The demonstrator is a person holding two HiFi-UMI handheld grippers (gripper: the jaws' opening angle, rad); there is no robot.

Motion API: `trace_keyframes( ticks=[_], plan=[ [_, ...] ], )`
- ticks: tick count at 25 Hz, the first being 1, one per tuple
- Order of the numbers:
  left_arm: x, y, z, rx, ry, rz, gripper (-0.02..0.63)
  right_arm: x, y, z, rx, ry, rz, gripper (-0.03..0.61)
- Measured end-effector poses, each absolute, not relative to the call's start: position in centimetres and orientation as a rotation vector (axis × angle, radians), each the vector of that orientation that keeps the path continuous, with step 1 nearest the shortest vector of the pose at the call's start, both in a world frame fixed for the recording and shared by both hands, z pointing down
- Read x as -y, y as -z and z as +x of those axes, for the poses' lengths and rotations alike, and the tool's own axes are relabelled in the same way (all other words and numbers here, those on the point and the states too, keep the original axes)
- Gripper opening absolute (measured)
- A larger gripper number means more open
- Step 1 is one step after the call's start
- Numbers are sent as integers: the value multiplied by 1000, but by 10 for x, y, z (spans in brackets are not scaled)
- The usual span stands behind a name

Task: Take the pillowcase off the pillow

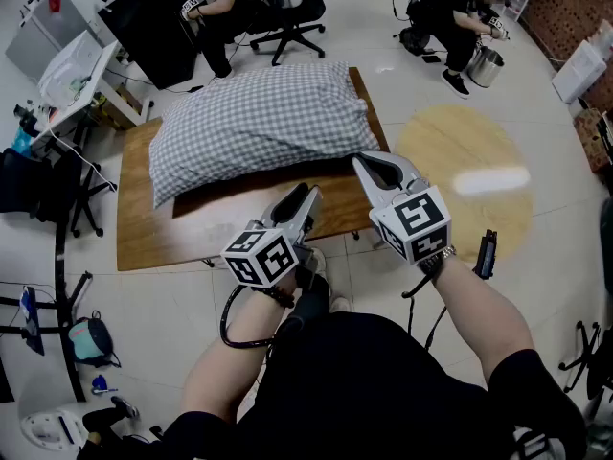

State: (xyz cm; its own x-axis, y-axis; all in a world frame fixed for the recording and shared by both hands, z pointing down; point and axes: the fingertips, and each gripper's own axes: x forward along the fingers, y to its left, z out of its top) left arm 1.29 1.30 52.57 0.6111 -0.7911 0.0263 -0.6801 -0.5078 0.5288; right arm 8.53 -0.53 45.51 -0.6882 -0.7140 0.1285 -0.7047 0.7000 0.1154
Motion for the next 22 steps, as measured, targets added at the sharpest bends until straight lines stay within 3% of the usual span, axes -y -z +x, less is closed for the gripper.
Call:
trace_keyframes(
  ticks=[10, 22],
  plan=[
    [81, -585, -5, 1072, 379, 2031, 199, 119, -485, 99, 2621, -90, 1196, 54],
    [191, -631, -33, 1019, 428, 1784, 247, 255, -543, 107, 2448, -376, 1206, 100]
  ],
)
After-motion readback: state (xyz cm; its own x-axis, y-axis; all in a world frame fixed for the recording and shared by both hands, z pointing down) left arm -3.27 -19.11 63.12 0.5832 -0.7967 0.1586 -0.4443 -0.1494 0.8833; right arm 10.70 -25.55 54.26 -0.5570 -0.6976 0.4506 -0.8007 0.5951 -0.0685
